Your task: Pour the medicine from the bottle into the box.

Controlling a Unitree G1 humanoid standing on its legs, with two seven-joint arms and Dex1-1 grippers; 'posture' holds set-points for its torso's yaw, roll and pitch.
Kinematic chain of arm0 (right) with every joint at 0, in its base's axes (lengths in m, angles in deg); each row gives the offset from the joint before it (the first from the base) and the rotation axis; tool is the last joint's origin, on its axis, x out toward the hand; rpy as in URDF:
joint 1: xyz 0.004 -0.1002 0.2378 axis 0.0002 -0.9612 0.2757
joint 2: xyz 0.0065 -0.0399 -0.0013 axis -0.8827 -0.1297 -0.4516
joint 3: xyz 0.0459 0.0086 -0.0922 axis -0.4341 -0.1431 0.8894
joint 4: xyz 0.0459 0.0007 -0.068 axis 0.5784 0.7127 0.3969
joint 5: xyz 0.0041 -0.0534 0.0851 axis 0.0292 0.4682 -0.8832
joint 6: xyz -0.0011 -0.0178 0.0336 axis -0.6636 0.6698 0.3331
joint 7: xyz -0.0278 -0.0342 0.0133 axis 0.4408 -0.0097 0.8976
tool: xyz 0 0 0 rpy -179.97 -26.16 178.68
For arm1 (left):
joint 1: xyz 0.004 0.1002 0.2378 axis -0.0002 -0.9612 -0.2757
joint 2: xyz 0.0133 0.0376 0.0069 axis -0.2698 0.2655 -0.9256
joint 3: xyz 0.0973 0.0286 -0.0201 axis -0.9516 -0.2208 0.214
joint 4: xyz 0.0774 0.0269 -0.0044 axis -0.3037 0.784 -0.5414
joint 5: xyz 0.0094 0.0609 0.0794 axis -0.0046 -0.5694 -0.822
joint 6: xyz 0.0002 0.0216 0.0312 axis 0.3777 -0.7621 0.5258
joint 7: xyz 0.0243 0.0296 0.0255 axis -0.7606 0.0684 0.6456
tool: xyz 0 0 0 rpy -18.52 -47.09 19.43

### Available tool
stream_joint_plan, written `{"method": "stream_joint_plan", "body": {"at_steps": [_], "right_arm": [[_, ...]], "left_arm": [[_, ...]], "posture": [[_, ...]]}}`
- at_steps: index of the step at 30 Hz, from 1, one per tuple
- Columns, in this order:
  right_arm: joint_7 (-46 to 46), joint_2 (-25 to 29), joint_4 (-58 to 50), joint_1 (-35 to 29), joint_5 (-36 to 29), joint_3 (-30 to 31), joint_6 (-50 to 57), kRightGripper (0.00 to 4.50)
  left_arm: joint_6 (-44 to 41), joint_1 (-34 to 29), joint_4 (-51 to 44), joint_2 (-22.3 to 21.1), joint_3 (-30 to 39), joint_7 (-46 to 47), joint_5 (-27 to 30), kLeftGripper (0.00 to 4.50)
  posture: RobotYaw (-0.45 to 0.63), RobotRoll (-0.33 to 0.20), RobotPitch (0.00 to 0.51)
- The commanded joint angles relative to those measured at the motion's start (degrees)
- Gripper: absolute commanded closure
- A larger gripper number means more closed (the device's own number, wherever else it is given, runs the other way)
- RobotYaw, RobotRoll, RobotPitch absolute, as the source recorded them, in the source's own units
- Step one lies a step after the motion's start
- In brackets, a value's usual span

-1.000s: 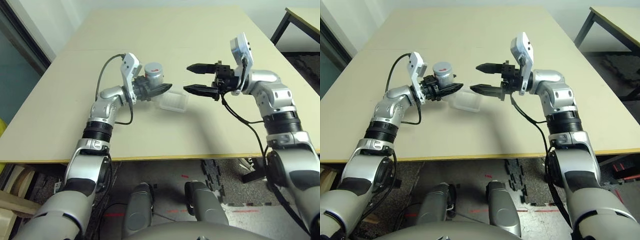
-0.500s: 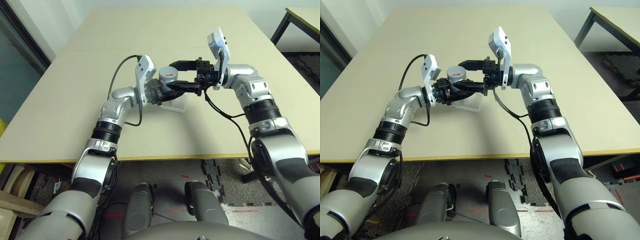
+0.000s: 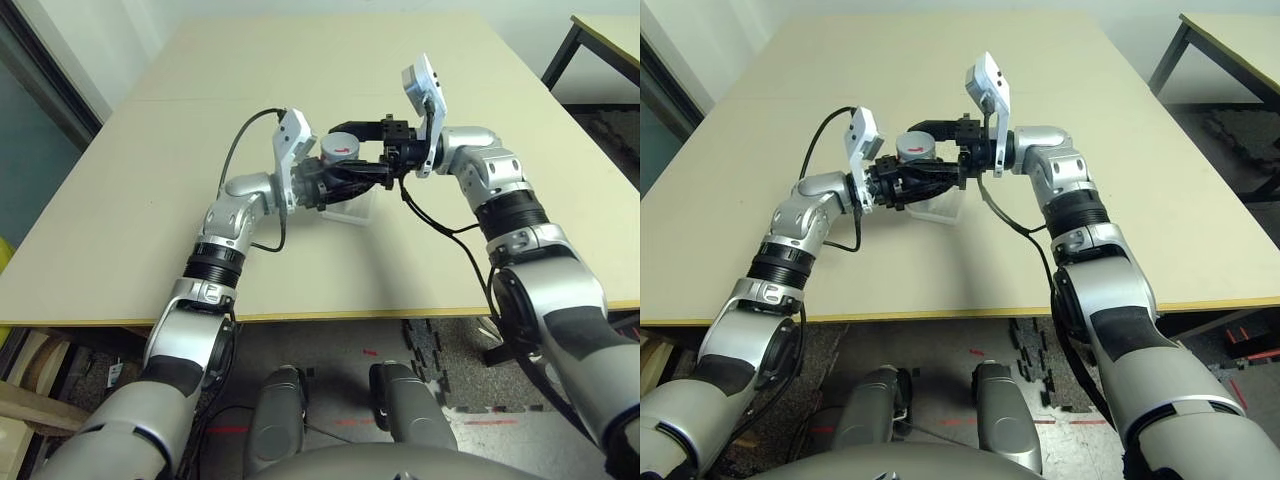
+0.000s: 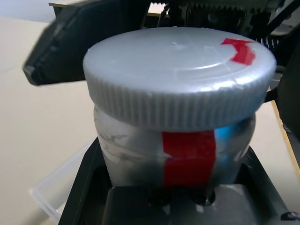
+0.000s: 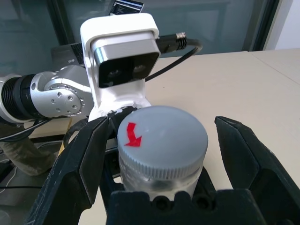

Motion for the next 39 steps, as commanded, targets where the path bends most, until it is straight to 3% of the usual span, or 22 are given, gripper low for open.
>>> {"method": "stream_joint_plan", "body": {"at_steps": [1,6,12,19,30,38,39], "right_arm": [[-0.55,-0.12,0.52,0.75,0.01,-0.72,-0.13,0.37],[-0.90,-0.09,0.72,0.84,0.12,-0.71,-0.38,1.89],[-3.91,0.06,0.93,0.97,-0.19,-0.71,-1.95,1.89],[-14.53,1.21,-0.57,0.63,-1.56,1.01,-4.19,1.89],[-15.20,5.84,-8.60,-1.18,-13.51,15.81,-7.28,1.89],[-15.20,5.14,-9.31,-0.62,-17.44,18.64,-7.56,1.89],[-15.20,4.70,-8.41,-0.36,-16.92,18.08,-7.74,1.54]], "left_arm": [[-0.06,-0.72,-0.76,0.23,-0.81,-0.18,-0.21,1.78],[-0.31,-0.91,-1.11,0.26,-0.87,-0.22,-0.04,1.78],[-1.58,-1.00,-1.94,-0.19,-0.74,-1.40,0.86,1.78],[-4.77,-0.45,-2.70,-1.42,0.14,-3.98,2.58,1.78],[-7.46,-1.04,-4.37,-1.76,0.46,-5.63,3.44,1.78],[-8.64,-1.85,-5.73,-2.25,0.90,-6.14,3.78,1.78],[-8.70,-2.00,-5.92,-2.31,0.93,-6.08,3.83,1.78]], "posture": [[-0.14,0.000,0.080],[-0.14,0.000,0.081],[-0.14,0.000,0.081],[-0.13,0.000,0.082],[-0.11,0.000,0.082],[-0.09,0.000,0.084],[-0.09,0.000,0.084]]}}
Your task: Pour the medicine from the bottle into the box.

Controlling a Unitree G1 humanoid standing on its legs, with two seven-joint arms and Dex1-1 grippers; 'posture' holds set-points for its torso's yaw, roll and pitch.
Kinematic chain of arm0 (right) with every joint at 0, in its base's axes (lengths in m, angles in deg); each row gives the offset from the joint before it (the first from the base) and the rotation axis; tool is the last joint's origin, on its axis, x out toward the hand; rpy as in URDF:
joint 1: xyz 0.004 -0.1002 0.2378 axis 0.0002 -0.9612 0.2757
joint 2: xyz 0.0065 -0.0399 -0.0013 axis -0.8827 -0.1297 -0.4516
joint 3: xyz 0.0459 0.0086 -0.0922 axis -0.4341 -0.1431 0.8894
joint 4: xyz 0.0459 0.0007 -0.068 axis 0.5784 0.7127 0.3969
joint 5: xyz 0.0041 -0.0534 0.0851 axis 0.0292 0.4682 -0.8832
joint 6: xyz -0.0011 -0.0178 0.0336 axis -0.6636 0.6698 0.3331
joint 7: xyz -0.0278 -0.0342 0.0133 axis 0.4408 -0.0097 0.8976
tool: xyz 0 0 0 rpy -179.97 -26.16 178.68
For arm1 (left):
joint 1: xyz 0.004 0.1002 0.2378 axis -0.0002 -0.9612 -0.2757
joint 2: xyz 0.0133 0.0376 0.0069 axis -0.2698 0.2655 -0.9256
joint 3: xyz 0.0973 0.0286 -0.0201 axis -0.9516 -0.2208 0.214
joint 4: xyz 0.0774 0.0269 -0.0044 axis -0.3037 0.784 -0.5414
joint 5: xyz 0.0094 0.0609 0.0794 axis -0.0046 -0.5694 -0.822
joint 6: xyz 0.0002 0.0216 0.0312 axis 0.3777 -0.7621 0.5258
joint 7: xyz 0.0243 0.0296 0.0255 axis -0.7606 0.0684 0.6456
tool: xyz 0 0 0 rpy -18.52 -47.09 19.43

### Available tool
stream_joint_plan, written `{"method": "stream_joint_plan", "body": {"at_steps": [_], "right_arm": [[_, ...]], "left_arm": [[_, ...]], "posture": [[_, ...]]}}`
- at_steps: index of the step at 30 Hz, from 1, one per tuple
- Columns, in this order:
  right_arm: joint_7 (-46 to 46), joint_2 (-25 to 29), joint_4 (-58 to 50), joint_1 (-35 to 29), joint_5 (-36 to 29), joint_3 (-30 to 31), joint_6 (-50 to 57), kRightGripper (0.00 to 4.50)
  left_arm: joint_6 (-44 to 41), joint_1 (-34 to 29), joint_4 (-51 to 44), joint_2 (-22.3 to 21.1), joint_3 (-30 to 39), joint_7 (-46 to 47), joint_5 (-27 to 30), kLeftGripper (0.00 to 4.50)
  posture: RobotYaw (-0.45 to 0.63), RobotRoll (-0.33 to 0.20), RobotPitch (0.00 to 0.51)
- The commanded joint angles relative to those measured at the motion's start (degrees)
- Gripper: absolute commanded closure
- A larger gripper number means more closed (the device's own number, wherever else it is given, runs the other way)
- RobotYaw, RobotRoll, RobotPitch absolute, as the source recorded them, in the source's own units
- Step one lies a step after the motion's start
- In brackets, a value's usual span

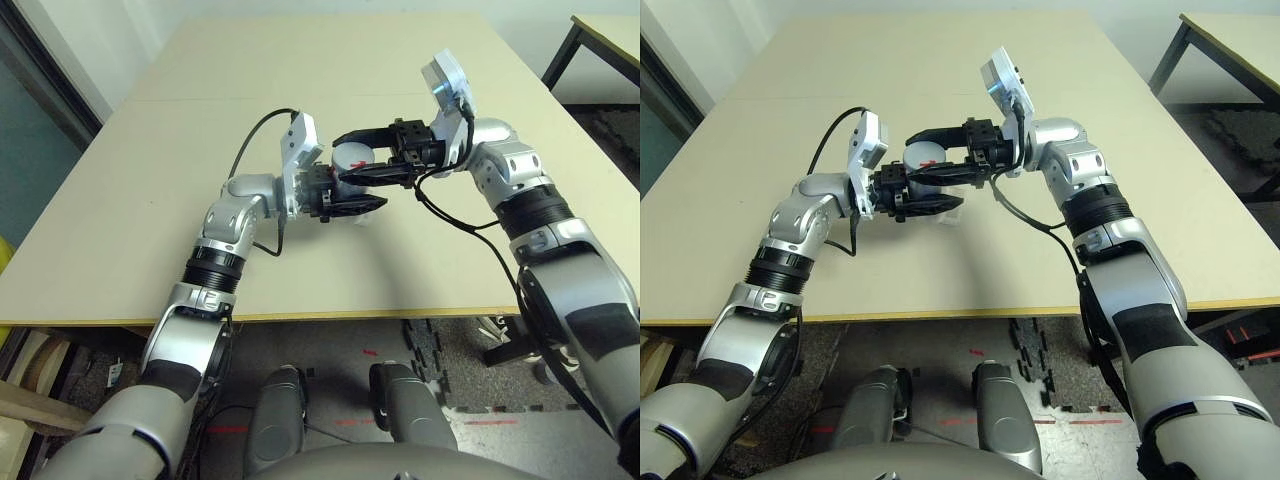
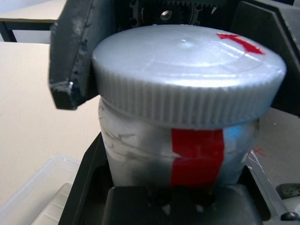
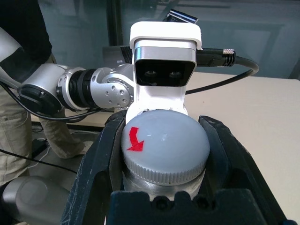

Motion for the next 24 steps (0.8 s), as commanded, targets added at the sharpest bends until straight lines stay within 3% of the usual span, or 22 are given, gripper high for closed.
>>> {"method": "stream_joint_plan", "body": {"at_steps": [1,5,24], "right_arm": [[-6.53,-3.09,-3.37,0.42,0.68,3.68,-2.95,1.14],[-6.53,-4.13,-1.31,0.78,1.18,1.17,-0.55,0.04],[-5.18,-7.51,13.42,5.50,8.26,-11.47,2.46,0.00]], "left_arm": [[-3.82,-0.25,2.36,-1.18,2.55,2.56,1.89,1.78],[-4.11,-0.83,1.77,-1.70,2.26,2.80,2.45,1.78],[-4.17,-1.18,0.68,-1.61,1.14,3.04,2.98,1.78]], "posture": [[-0.09,0.000,0.084],[-0.09,0.000,0.087],[-0.10,0.000,0.094]]}}
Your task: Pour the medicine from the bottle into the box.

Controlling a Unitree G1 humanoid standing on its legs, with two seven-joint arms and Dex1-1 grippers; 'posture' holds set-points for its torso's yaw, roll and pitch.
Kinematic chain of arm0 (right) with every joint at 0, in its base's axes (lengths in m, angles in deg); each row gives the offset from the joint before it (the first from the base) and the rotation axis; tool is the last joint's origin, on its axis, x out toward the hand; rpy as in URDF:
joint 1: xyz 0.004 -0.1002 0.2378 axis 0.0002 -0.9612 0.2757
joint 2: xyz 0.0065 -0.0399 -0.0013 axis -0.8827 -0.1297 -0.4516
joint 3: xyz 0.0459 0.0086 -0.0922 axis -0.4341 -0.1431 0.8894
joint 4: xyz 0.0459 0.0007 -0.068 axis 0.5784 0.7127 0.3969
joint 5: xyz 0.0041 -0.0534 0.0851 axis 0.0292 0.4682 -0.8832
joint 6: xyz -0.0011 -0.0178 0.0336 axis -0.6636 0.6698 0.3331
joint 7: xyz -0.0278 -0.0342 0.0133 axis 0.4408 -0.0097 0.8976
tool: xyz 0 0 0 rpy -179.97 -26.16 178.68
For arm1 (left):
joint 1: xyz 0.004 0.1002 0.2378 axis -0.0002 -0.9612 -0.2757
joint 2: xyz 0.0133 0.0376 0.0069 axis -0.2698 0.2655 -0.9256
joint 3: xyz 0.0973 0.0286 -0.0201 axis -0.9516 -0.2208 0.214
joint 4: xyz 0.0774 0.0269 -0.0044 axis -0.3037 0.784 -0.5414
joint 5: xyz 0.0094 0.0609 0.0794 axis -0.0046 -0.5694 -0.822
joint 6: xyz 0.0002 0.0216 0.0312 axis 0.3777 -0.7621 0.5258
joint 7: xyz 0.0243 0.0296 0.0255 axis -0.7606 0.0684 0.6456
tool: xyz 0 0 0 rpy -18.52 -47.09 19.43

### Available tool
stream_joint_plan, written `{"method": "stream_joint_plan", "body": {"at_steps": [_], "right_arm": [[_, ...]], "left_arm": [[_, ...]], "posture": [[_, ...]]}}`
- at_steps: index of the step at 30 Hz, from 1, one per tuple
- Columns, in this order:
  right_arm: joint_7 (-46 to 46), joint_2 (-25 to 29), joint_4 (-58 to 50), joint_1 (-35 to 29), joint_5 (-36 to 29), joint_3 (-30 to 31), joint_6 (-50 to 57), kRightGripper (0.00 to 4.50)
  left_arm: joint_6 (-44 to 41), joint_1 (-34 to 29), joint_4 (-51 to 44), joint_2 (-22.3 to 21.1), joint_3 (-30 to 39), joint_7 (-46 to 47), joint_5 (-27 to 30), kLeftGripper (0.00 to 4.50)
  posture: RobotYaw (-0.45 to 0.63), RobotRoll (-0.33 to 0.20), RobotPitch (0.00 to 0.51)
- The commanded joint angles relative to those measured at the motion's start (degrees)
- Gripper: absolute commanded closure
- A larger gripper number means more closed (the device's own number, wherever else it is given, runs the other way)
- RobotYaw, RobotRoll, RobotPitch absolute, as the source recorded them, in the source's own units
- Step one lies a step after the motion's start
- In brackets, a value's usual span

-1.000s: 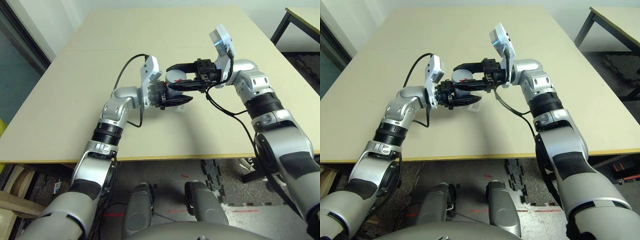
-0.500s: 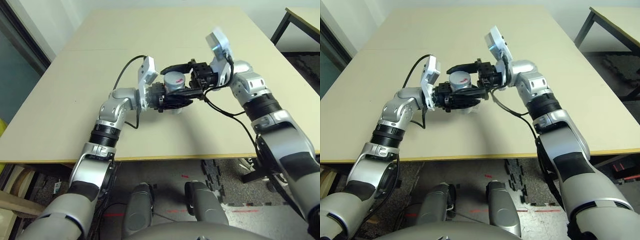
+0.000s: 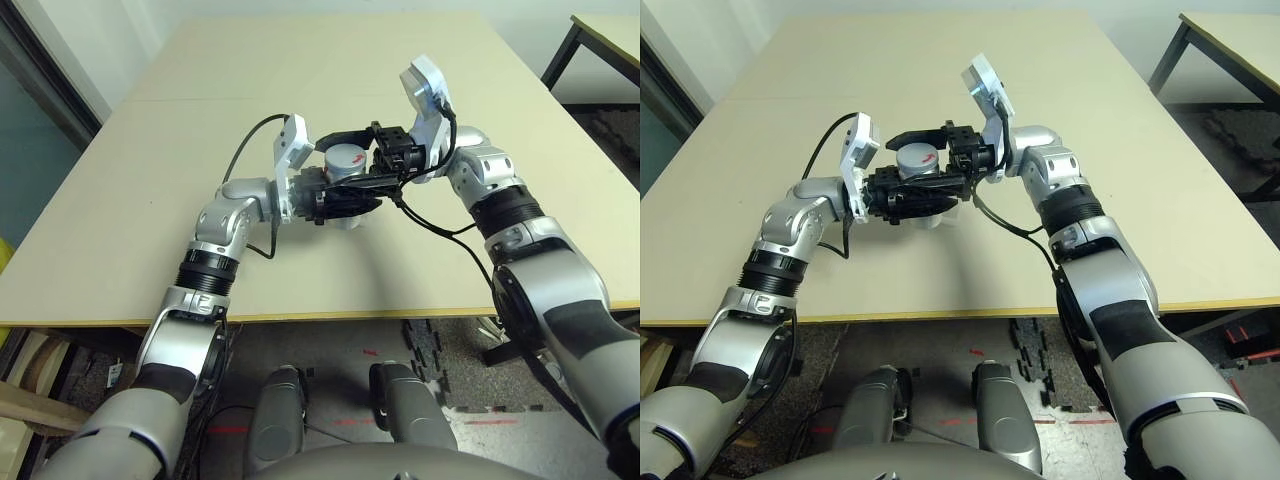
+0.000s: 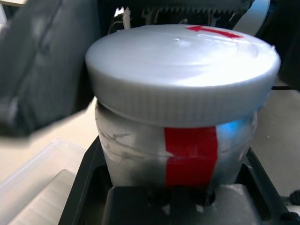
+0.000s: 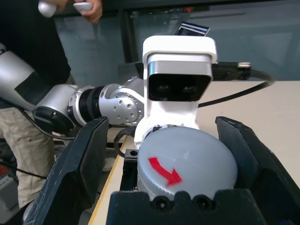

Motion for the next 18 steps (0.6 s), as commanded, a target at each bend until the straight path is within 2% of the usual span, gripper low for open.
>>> {"method": "stream_joint_plan", "body": {"at_steps": [1,18], "right_arm": [[-0.31,-0.16,3.20,1.71,2.16,-2.45,-0.96,0.00],[0.56,-2.14,8.95,2.77,8.41,-7.15,-3.75,0.00]], "left_arm": [[-0.64,-0.68,0.08,-0.52,0.27,0.75,0.29,1.78],[-0.78,-1.15,-1.51,-0.14,-0.36,0.55,0.40,1.78]], "posture": [[-0.10,0.000,0.093],[-0.10,0.000,0.099]]}}
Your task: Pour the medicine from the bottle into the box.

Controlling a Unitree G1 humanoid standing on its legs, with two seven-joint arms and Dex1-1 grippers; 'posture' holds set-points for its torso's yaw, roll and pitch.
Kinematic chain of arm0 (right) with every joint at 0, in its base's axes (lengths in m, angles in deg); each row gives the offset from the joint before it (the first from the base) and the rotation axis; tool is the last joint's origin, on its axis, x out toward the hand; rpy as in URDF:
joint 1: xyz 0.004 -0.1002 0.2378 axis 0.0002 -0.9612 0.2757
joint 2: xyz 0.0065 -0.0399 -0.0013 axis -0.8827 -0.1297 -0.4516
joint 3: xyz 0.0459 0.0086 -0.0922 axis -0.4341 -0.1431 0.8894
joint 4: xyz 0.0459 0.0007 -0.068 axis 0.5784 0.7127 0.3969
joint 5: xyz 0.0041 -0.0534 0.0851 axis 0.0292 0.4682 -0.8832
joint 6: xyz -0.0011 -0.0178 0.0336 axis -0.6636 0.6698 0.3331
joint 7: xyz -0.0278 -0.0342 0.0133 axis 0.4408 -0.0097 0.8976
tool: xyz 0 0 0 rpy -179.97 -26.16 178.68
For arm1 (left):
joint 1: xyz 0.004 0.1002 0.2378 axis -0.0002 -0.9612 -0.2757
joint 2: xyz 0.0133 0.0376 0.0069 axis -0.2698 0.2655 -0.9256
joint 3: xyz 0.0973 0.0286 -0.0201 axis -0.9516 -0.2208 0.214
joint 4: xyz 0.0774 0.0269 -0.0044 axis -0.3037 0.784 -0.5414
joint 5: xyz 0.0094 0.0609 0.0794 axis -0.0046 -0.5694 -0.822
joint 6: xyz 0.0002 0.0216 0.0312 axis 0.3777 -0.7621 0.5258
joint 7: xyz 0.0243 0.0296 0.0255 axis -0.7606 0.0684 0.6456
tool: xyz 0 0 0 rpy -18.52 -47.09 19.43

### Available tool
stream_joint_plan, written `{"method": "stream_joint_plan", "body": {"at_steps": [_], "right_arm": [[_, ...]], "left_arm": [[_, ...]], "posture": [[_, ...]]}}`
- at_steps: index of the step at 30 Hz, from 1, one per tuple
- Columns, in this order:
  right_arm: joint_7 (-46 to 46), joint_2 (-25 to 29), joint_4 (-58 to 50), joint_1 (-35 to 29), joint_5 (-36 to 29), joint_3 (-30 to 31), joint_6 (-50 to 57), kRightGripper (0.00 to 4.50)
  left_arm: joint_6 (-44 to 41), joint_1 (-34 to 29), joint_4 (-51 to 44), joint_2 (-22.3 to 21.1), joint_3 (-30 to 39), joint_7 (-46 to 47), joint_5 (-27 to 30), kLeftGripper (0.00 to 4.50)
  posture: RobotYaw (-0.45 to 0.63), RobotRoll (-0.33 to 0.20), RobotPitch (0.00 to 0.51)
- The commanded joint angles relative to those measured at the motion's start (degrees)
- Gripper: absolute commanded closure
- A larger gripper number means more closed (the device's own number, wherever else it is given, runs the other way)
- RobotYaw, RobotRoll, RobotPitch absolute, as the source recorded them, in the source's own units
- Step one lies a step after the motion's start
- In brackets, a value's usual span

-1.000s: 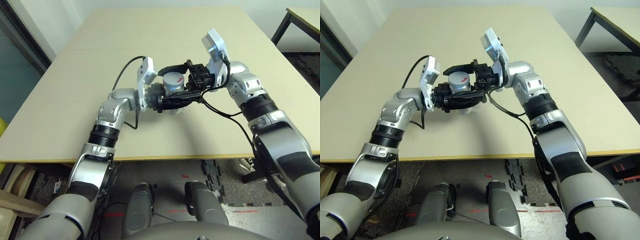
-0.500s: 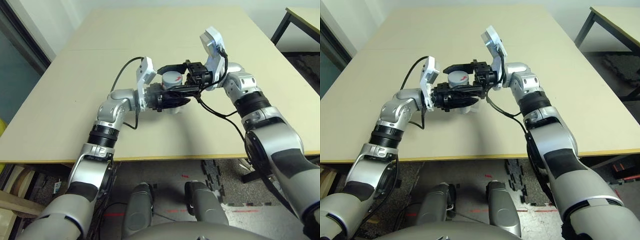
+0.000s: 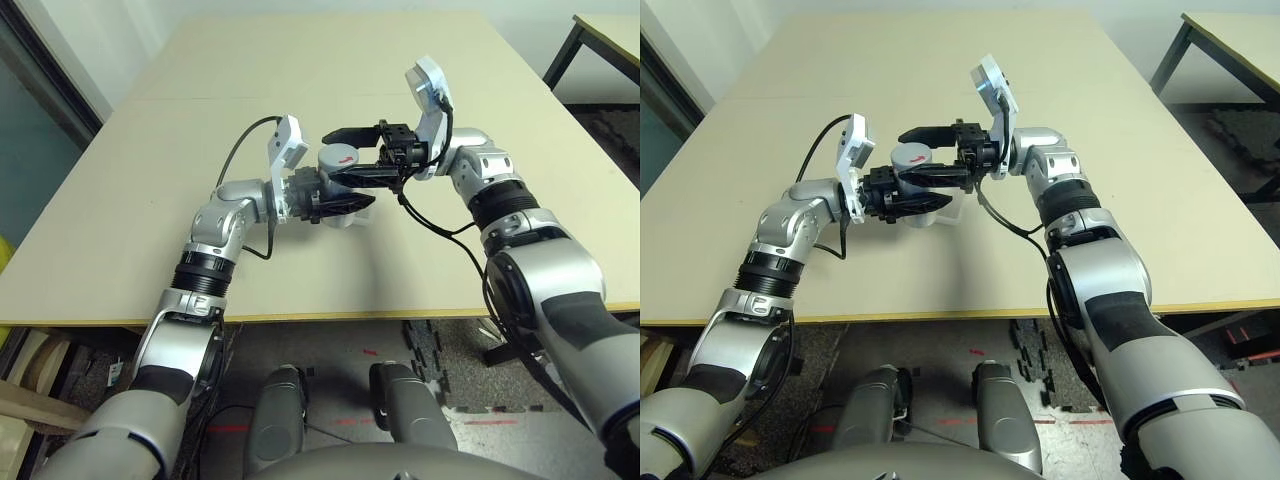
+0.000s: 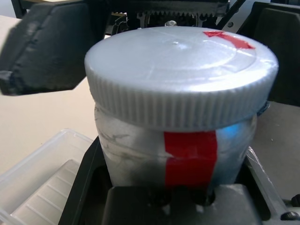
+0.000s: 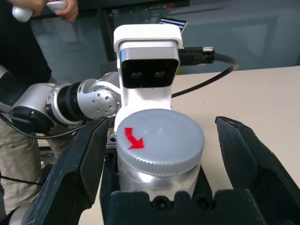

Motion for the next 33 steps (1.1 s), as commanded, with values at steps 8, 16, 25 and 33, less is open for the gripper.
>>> {"method": "stream_joint_plan", "body": {"at_steps": [8,16,25,33], "right_arm": [[1.16,-0.78,1.32,1.06,2.20,-1.87,-0.64,0.00],[2.27,0.10,3.48,1.38,3.38,-2.94,-0.60,0.00],[3.77,2.36,6.67,0.91,5.74,-3.37,-2.15,0.00],[6.71,5.39,10.22,1.13,6.63,-4.90,-2.14,0.00]], "left_arm": [[-0.25,-0.61,-1.36,-0.02,-0.79,0.02,0.36,1.78],[-0.18,-0.94,-1.70,-0.31,-0.71,-0.04,0.41,1.78],[-0.09,-0.61,-1.61,-1.05,-0.31,-0.02,0.69,1.78],[0.08,-0.97,-1.68,-1.35,-0.17,0.29,0.79,1.78]], "posture": [[-0.10,0.000,0.094],[-0.09,0.000,0.088],[-0.08,0.000,0.083],[-0.08,0.000,0.082]]}}
